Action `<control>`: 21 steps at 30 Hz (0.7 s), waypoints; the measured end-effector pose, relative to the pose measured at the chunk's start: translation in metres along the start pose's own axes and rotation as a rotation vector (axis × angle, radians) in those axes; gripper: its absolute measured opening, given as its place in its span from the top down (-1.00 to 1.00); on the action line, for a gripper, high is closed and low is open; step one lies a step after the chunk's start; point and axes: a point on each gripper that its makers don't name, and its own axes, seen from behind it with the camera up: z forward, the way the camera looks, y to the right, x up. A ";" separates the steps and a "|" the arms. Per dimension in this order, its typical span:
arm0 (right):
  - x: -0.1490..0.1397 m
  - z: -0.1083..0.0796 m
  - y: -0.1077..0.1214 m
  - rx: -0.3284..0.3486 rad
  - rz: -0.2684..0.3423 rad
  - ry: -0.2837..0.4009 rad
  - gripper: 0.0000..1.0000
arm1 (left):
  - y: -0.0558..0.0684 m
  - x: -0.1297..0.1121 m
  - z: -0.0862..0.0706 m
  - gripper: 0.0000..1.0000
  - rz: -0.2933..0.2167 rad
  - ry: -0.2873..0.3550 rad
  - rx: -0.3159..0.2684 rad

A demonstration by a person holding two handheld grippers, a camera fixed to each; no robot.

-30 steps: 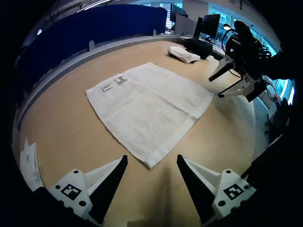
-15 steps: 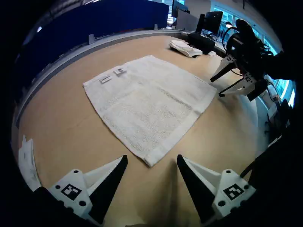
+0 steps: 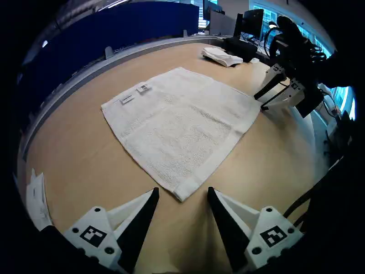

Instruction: Fold towel

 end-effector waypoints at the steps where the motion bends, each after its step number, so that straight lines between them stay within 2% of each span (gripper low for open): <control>1: 0.000 0.000 0.000 0.000 -0.001 0.001 0.08 | 0.000 0.000 0.000 -0.50 -0.002 -0.002 0.002; 14: 0.000 0.001 -0.002 0.006 -0.002 -0.005 0.49 | 0.004 0.000 0.003 0.23 -0.004 -0.008 0.011; 19: 0.000 0.000 -0.001 0.009 0.007 -0.009 0.61 | -0.002 0.000 0.002 0.61 -0.024 -0.014 0.031; 21: 0.001 -0.001 -0.001 0.011 0.013 -0.009 0.66 | -0.003 0.000 0.002 0.64 -0.031 -0.016 0.035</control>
